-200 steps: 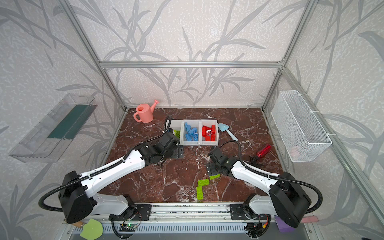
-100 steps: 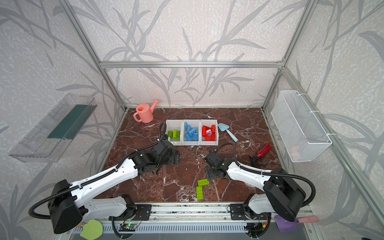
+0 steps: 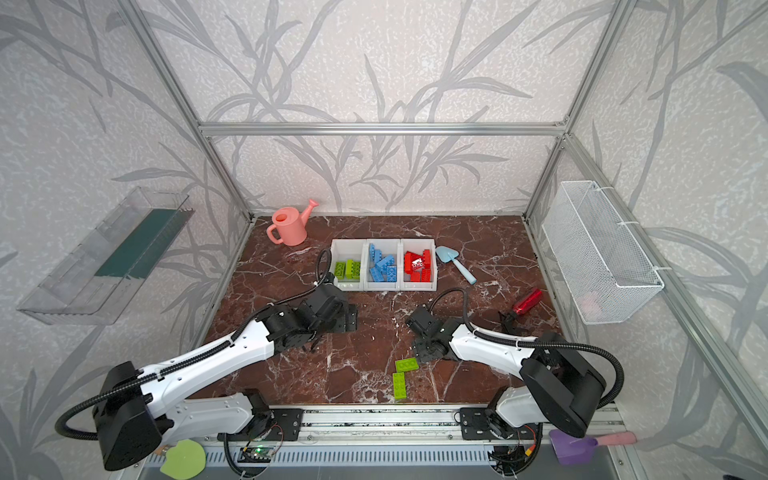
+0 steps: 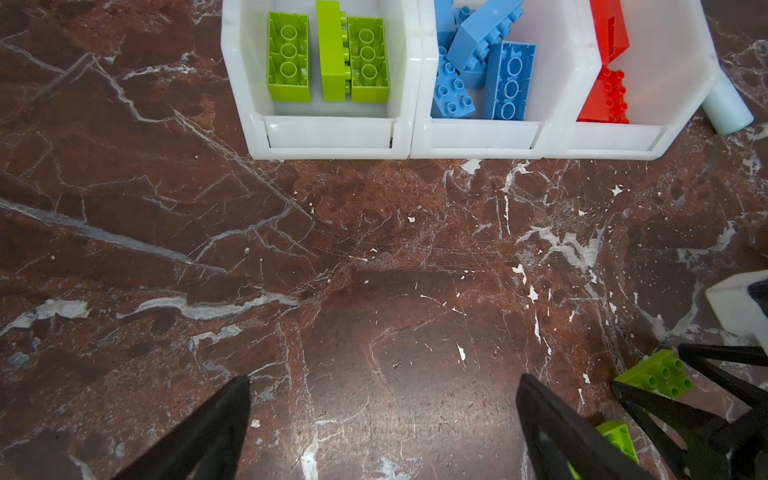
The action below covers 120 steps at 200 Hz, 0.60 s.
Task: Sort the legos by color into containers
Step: 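Carry the lime-green brick into the green-brick compartment with the right gripper and release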
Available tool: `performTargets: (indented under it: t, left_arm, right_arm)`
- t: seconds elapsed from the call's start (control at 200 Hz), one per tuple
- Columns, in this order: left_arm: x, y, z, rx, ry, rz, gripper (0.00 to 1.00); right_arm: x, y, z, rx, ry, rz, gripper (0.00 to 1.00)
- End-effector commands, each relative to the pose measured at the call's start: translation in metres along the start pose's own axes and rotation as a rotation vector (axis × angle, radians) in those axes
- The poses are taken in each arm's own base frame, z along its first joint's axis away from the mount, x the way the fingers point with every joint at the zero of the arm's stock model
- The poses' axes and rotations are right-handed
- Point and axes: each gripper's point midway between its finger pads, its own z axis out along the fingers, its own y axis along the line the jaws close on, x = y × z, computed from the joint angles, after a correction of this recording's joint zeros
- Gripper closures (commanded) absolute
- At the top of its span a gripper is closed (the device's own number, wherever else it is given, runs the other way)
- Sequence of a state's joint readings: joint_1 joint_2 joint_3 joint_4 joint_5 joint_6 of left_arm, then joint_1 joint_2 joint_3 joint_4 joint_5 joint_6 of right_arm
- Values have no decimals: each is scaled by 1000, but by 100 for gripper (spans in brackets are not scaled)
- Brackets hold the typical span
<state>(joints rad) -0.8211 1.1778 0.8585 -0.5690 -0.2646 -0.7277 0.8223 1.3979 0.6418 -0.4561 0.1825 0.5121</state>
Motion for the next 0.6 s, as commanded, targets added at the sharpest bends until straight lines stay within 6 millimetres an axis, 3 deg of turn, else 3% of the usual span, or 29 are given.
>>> performTargets:
  t: [0.0,0.18,0.36,0.44,0.595]
  left_arm:
    - [-2,7,-8,-13,-27,-20,1]
    - [-3,10,-14,-15,-40,-23,1]
    - [-2,16,-19,-17,-52,-26,1]
    - [1,24,-20,-37,-62,-27,1]
    - [8,34,-23,-42,-65,-35,1]
  right_arm:
    - [14,-3,4,26,69,-5,24]
    - [12,-5,1,36,58,3,34]
    - [-4,0,-12,18,6,12,41]
    - [-17,5,-18,10,-12,4,41]
    - [-59,22,-37,-12,-69,-21,41]
